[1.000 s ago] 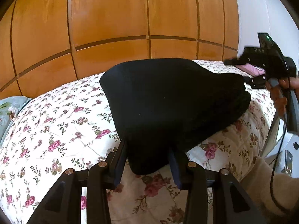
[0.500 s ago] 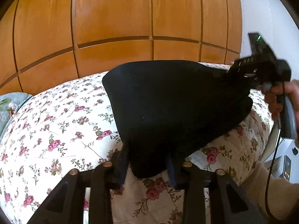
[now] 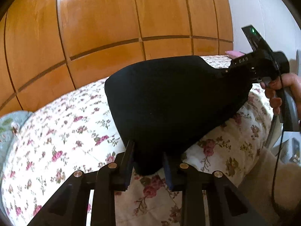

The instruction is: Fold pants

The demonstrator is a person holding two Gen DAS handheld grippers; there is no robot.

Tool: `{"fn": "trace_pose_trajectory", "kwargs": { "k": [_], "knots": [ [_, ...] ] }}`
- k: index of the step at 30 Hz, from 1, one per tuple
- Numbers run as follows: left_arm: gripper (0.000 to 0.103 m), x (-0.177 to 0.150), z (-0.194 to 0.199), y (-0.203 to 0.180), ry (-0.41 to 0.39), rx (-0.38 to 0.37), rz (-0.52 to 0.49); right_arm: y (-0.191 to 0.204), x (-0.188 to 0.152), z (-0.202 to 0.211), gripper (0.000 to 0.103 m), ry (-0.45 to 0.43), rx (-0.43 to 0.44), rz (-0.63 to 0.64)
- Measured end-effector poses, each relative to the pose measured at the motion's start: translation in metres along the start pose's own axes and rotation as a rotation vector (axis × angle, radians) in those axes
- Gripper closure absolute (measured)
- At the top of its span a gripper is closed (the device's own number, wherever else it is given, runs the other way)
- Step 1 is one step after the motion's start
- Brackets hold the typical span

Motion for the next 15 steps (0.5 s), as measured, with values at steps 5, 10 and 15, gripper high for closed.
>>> {"fn": "trace_pose_trajectory", "kwargs": {
  "k": [5, 10, 15],
  "knots": [
    [0.075, 0.007, 0.022, 0.033, -0.014, -0.106, 0.171, 0.003, 0.009, 0.016, 0.071, 0.002, -0.052, 0.028],
    [0.074, 0.047, 0.027, 0.047, -0.069, -0.125, 0.191, 0.033, 0.036, 0.045, 0.070, -0.085, -0.030, 0.156],
    [0.074, 0.097, 0.002, 0.047, -0.053, -0.195, 0.209, 0.078, 0.052, 0.019, 0.070, -0.003, -0.011, 0.305]
  ]
}}
Point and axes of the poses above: each gripper's, at about its wrist camera, not at the fingertips, and z roughly against the way its jaws point, y to its left, x to its top, the point moved 5 cm from there along -z, roughly the way its jaws point, and after that the axes turned 4 degrees about -z, right-handed, at the moved point
